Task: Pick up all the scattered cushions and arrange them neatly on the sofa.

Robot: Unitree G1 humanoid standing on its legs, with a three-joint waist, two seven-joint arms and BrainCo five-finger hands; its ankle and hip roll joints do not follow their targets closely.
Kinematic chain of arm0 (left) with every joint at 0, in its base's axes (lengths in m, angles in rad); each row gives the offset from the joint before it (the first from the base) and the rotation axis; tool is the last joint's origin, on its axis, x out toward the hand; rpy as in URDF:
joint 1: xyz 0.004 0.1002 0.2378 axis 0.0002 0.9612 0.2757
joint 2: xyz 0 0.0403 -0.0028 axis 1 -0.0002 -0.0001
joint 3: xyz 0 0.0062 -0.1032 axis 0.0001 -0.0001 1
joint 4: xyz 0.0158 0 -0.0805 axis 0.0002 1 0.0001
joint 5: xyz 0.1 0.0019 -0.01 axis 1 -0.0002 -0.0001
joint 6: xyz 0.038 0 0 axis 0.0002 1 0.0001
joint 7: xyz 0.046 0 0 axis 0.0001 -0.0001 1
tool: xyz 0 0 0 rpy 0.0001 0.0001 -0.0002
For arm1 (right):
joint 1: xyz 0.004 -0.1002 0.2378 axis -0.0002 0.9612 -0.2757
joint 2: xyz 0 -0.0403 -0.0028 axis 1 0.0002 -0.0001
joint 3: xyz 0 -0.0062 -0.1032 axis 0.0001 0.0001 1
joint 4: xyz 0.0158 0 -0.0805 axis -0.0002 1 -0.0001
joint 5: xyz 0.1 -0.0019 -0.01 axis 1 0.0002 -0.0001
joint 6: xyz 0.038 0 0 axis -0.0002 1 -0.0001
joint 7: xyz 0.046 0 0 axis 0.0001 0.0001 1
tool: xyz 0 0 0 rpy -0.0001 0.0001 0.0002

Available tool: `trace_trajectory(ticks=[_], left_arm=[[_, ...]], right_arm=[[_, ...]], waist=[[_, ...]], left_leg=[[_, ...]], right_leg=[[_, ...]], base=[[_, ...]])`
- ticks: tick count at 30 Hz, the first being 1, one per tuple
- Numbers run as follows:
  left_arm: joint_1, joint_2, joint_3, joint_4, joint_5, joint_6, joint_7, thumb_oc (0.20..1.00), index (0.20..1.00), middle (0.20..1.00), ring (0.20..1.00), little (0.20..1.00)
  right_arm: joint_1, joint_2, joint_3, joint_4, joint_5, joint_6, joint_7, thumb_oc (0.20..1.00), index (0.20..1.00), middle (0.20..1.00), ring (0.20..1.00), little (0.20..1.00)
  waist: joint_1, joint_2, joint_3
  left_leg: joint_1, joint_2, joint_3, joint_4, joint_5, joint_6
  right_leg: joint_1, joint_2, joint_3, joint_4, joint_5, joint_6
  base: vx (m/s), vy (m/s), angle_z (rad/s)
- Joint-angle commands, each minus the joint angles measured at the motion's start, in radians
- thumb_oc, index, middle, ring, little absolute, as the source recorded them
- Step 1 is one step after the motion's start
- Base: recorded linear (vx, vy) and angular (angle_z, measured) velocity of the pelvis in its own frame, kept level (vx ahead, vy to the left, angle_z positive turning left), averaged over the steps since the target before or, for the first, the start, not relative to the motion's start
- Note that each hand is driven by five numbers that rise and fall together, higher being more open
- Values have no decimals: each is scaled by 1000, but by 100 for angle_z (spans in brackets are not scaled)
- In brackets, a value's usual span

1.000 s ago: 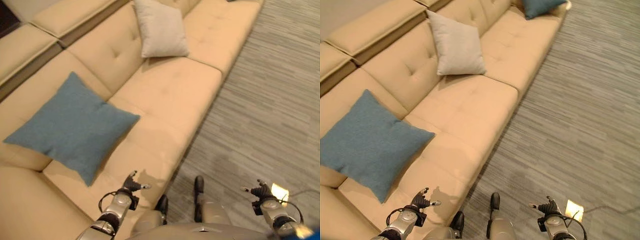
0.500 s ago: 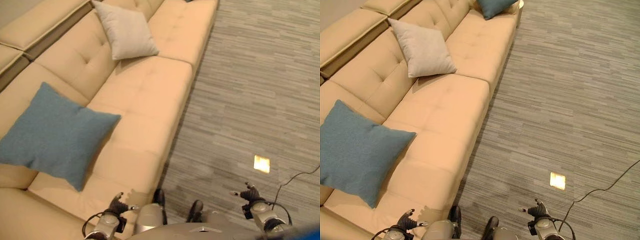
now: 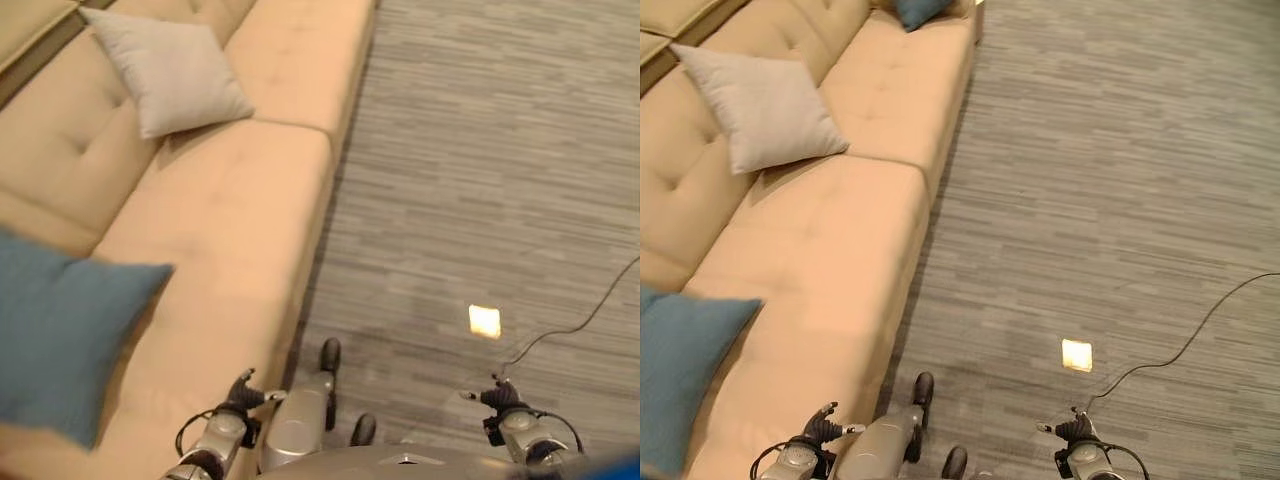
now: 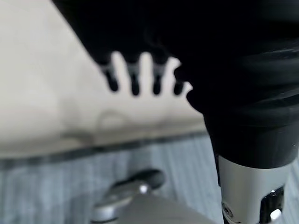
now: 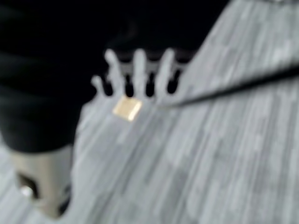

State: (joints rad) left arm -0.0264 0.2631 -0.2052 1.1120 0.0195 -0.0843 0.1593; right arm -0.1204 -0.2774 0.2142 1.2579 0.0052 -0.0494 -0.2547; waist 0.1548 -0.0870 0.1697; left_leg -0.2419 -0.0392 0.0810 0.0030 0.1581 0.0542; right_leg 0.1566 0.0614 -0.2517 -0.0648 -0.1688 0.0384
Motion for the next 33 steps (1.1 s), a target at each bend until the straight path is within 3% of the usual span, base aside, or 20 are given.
trace_trajectory(ticks=[1, 2, 5, 6, 7, 9, 10, 11, 14, 18, 19, 20, 21, 23, 25, 26, 27, 30, 31, 33], left_arm=[[-43, 47, -3, -24, -5, -5, 14, 1000, 1000, 1000, 1000, 1000], [-46, 57, 4, -36, -11, -5, 19, 1000, 1000, 1000, 1000, 1000], [-44, 62, 10, -32, -19, -6, 30, 1000, 1000, 1000, 1000, 1000], [-42, 58, 8, -35, -21, -9, 31, 1000, 1000, 1000, 1000, 1000], [-48, 51, 1, -43, -24, -11, 28, 1000, 1000, 1000, 1000, 1000], [-48, 50, 1, -43, -24, -11, 28, 1000, 1000, 1000, 1000, 1000], [-52, 48, -1, -40, -23, -11, 27, 1000, 1000, 1000, 1000, 1000], [-65, 39, -5, -26, -22, -14, 27, 1000, 1000, 1000, 1000, 1000], [-70, 23, -4, 3, -23, -18, 23, 1000, 1000, 1000, 1000, 1000], [-50, 8, 2, 30, -22, -19, 22, 1000, 1000, 1000, 1000, 1000], [-50, 3, 3, 32, -25, -19, 18, 1000, 1000, 1000, 1000, 1000], [-56, -7, 2, 21, -35, -21, 11, 1000, 1000, 1000, 1000, 1000], [-61, -9, -3, 12, -41, -25, 7, 1000, 1000, 1000, 1000, 1000], [-68, -8, 3, 3, -67, -33, 5, 1000, 1000, 1000, 1000, 1000], [-71, -10, 3, -2, -82, -34, 4, 1000, 1000, 1000, 1000, 1000], [-70, -14, 2, -1, -83, -30, 7, 1000, 1000, 1000, 1000, 1000], [-68, -15, 1, 1, -77, -27, 7, 1000, 1000, 1000, 1000, 1000], [-64, -14, 3, 10, -68, -19, 11, 1000, 1000, 1000, 1000, 1000], [-61, -5, 4, 12, -66, -18, 15, 1000, 1000, 1000, 1000, 1000], [-60, -1, 5, 11, -66, -17, 16, 1000, 1000, 1000, 1000, 1000]], right_arm=[[1, -5, -1, -50, -13, -12, -8, 1000, 1000, 1000, 1000, 1000], [-23, -6, 1, -69, -22, -12, -3, 1000, 1000, 1000, 1000, 1000], [-35, -10, 4, -82, -38, -10, 1, 1000, 1000, 1000, 1000, 1000], [-33, -11, 12, -83, -48, -9, 2, 1000, 1000, 1000, 1000, 1000], [-36, -18, 26, -93, -62, -7, 7, 1000, 1000, 1000, 1000, 1000], [-36, -18, 26, -93, -62, -7, 7, 1000, 1000, 1000, 1000, 1000], [-36, -24, 25, -96, -59, -7, 3, 1000, 1000, 1000, 1000, 1000], [-39, -30, 17, -98, -49, -6, 1, 1000, 1000, 1000, 1000, 1000], [-39, -33, 12, -95, -46, 0, 2, 1000, 1000, 1000, 1000, 1000], [-24, -31, 8, -92, -43, -3, 7, 1000, 1000, 1000, 1000, 1000], [-23, -31, 9, -89, -37, -6, 8, 1000, 1000, 1000, 1000, 1000], [-26, -27, 6, -90, -17, -8, 6, 1000, 1000, 1000, 1000, 1000], [-28, -30, 8, -90, -10, -10, 6, 1000, 1000, 1000, 1000, 1000], [-31, -36, 3, -86, -3, -11, 9, 1000, 1000, 1000, 1000, 1000], [-29, -39, 2, -81, -1, -8, 7, 1000, 1000, 1000, 1000, 1000], [-22, -40, 6, -75, -4, -12, -1, 1000, 1000, 1000, 1000, 1000], [-18, -40, 9, -74, -5, -15, -5, 1000, 1000, 1000, 1000, 1000], [-18, -38, 16, -69, -1, -16, -12, 1000, 1000, 1000, 1000, 1000], [-16, -34, 19, -66, 4, -18, -20, 1000, 1000, 1000, 1000, 1000], [-17, -30, 19, -64, 8, -14, -19, 1000, 1000, 1000, 1000, 1000]], waist=[[54, -31, -4], [35, -22, 14], [24, 2, 15], [24, 8, 16], [19, 34, 12], [17, 34, 13], [12, 38, 14], [-7, 46, 13], [-35, 50, 8], [-51, 30, -9], [-52, 31, -14], [-38, 27, 9], [-28, 22, 26], [-13, 17, 45], [-7, 16, 47], [5, 8, 47], [8, 7, 45], [19, 17, 36], [27, 23, 29], [29, 20, 25]], left_leg=[[4, -7, 24, 127, -162, -48], [40, 16, 21, 130, -181, -47], [67, 28, 21, 125, -197, -37], [89, 19, 18, 121, -210, -28], [145, 5, -19, 87, -228, -20], [146, 5, -21, 87, -229, -21], [164, 0, -31, 90, -242, -23], [203, -5, -62, 88, -273, -32], [268, -7, -99, 78, -309, -52], [314, -11, -128, 106, -356, -70], [307, 3, -130, 147, -340, -89], [212, 31, -103, 353, -279, -127], [144, 41, -89, 459, -249, -131], [69, 72, -37, 535, -231, -122], [37, 83, -13, 532, -239, -116], [8, 72, 9, 446, -270, -103], [0, 69, 22, 378, -264, -99], [-11, 84, 57, 231, -204, -117], [-29, 96, 120, 125, -112, -144], [-37, 100, 154, 97, -87, -150]], right_leg=[[-111, -68, -53, 257, 110, 164], [-223, -91, -63, 443, 213, 223], [-277, -116, -103, 532, 244, 223], [-278, -140, -120, 511, 221, 223], [-320, -156, -124, 428, 137, 172], [-317, -156, -126, 428, 136, 172], [-330, -165, -124, 374, 133, 151], [-368, -193, -83, 252, 161, 143], [-394, -232, -61, 138, 229, 160], [-349, -245, -77, 113, 263, 163], [-329, -239, -89, 100, 263, 155], [-278, -232, -117, 83, 249, 126], [-252, -227, -129, 69, 246, 111], [-204, -210, -156, 41, 220, 86], [-186, -203, -169, 25, 211, 86], [-160, -192, -179, 2, 197, 92], [-149, -185, -187, -10, 190, 99], [-107, -151, -197, -23, 147, 110], [-81, -123, -220, -23, 115, 109], [-69, -114, -226, -23, 104, 106]], base=[[156, 25, -32], [112, -1, -41], [178, 69, -11], [439, 152, 19], [443, 149, 11], [230, 38, 12], [414, -96, 35], [412, -96, 44], [462, -137, 69], [346, -130, 50], [340, -281, 64], [210, -313, 59], [123, -321, 100], [101, -212, 68], [148, -122, 2], [241, -101, 30], [330, -121, 39], [263, -48, 32], [455, -56, 24], [244, -18, 39]])
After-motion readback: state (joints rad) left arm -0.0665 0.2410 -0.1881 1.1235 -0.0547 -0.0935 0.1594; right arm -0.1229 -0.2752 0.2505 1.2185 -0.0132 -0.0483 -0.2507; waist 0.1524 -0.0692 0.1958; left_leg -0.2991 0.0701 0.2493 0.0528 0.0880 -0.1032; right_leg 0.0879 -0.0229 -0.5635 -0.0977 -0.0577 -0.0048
